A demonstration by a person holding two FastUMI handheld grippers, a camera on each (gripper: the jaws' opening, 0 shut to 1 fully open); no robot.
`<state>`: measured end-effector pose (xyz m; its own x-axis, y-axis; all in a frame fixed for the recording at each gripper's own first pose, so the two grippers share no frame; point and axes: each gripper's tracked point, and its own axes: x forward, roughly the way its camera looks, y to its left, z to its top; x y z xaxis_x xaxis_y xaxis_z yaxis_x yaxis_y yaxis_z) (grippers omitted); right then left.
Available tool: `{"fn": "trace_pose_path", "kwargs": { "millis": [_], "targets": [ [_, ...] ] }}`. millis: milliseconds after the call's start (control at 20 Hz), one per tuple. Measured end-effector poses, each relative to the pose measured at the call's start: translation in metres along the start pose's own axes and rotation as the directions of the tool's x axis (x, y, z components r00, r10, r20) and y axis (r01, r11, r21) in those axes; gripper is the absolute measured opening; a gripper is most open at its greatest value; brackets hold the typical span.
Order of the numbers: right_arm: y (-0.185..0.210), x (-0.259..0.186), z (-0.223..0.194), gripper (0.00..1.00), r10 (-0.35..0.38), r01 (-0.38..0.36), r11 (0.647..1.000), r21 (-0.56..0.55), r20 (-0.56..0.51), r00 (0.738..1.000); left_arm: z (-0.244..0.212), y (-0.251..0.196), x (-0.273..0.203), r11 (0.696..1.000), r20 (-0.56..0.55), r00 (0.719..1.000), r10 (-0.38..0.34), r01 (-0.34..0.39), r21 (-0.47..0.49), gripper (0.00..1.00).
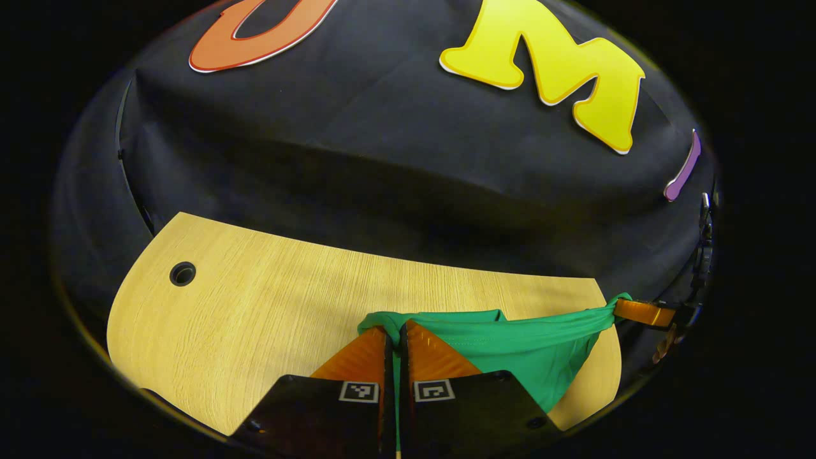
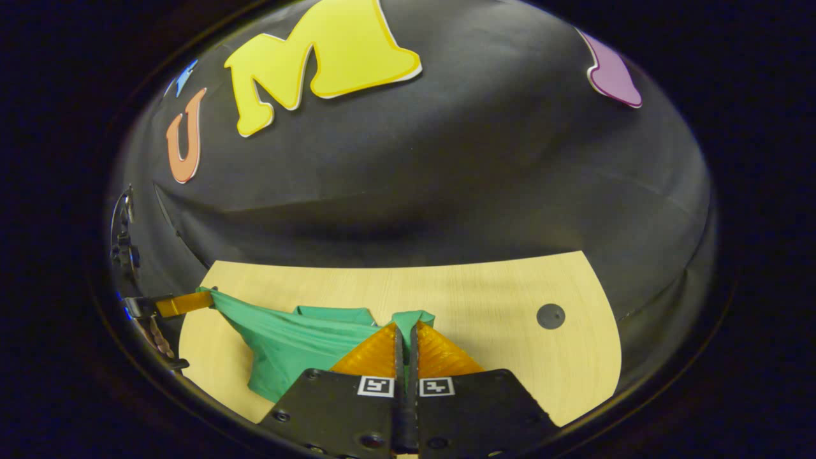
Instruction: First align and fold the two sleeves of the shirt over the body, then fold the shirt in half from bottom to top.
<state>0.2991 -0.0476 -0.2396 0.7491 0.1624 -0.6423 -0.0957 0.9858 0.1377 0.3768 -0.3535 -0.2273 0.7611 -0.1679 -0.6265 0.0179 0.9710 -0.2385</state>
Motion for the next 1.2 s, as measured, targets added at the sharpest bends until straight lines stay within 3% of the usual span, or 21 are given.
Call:
{"fn": "trace_pose_path", "kwargs": {
  "millis": [400,500,600,650,700,800,1000,1200],
  "targets": [
    [-0.005,0.044,-0.02,0.0,0.0,0.0,1.0,-0.005,-0.04,0.999,-0.022,0.011,0.034,0.998,-0.045,0.998,0.046,-0.047,-0.032,0.12],
    [-0.01,0.045,-0.024,0.09,-0.024,0.024,1.0,-0.013,-0.042,0.999,-0.028,0.019,0.034,0.995,-0.059,0.994,0.088,-0.09,-0.039,0.23],
    [-0.012,0.042,-0.031,0.27,-0.039,0.039,0.999,-0.006,-0.038,0.998,-0.03,0.026,0.029,0.99,-0.062,0.989,0.131,-0.134,-0.038,0.74],
    [-0.012,0.038,-0.033,0.44,-0.042,0.042,0.999,-0.001,-0.032,0.999,-0.026,0.029,0.025,0.987,-0.053,0.987,0.152,-0.155,-0.042,1.0],
    [-0.012,0.033,-0.033,0.62,-0.053,0.053,0.999,0.001,-0.022,0.998,-0.023,0.031,0.019,0.985,-0.04,0.986,0.165,-0.167,-0.048,0.94],
    [-0.012,0.019,-0.025,0.94,-0.077,0.077,0.997,0.001,0.027,0.997,-0.012,0.029,0.004,0.985,0.003,0.985,0.171,-0.17,-0.041,0.94],
    [0.01,-0.039,0.005,0.96,-0.091,0.102,0.993,-0.054,0.175,0.98,0.022,0.022,-0.053,0.981,0.159,0.973,0.17,-0.182,0.066,0.93],
    [0.052,-0.122,0.037,0.96,-0.057,0.105,0.987,-0.121,0.343,0.938,0.059,-0.005,-0.144,0.985,0.296,0.947,0.122,-0.152,0.079,1.0]
  ]
}}
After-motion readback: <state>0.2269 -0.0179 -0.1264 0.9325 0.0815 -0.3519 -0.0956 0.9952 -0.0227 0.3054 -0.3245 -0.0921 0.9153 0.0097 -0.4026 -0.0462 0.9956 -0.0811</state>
